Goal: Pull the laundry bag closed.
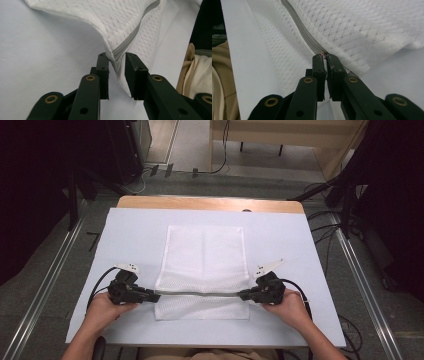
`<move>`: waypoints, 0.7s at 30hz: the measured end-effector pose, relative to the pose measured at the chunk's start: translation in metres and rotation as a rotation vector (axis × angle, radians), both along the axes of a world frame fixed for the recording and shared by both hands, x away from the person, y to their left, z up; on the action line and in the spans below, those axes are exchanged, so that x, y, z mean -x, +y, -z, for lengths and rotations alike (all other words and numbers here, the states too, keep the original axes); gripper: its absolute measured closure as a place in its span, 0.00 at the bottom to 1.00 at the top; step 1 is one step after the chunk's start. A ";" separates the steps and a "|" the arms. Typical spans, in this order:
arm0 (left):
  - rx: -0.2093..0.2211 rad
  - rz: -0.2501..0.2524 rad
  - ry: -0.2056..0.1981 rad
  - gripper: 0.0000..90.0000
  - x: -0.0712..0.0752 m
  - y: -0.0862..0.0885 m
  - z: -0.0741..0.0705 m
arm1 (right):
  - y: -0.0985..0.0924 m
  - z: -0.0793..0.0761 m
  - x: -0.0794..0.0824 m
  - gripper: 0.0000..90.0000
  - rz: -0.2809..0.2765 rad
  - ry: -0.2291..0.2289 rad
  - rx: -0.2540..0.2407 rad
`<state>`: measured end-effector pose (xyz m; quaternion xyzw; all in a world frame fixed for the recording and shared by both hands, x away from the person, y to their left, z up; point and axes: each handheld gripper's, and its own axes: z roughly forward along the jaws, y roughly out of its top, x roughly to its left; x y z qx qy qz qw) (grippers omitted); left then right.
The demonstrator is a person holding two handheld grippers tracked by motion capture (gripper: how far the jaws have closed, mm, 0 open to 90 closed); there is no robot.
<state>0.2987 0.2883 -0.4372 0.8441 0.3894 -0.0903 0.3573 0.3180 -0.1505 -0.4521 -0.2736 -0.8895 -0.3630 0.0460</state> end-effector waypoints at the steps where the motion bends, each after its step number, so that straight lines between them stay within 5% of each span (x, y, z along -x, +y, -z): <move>1: 0.004 -0.005 0.000 0.71 0.000 0.001 -0.001 | 0.000 0.000 0.000 0.91 0.003 -0.005 -0.006; 4: 0.013 -0.021 -0.043 0.61 0.000 0.002 -0.003 | -0.003 -0.004 0.001 0.82 0.006 -0.013 -0.034; 9: 0.035 -0.058 -0.161 0.49 0.000 0.004 -0.009 | -0.009 -0.011 0.000 0.67 0.055 -0.103 -0.090; 15: 0.026 -0.114 -0.239 0.40 -0.003 0.007 -0.012 | -0.016 -0.012 -0.005 0.51 0.116 -0.201 -0.083; 21: 0.003 -0.192 -0.317 0.36 -0.008 0.014 -0.014 | -0.032 -0.012 -0.012 0.44 0.225 -0.235 -0.089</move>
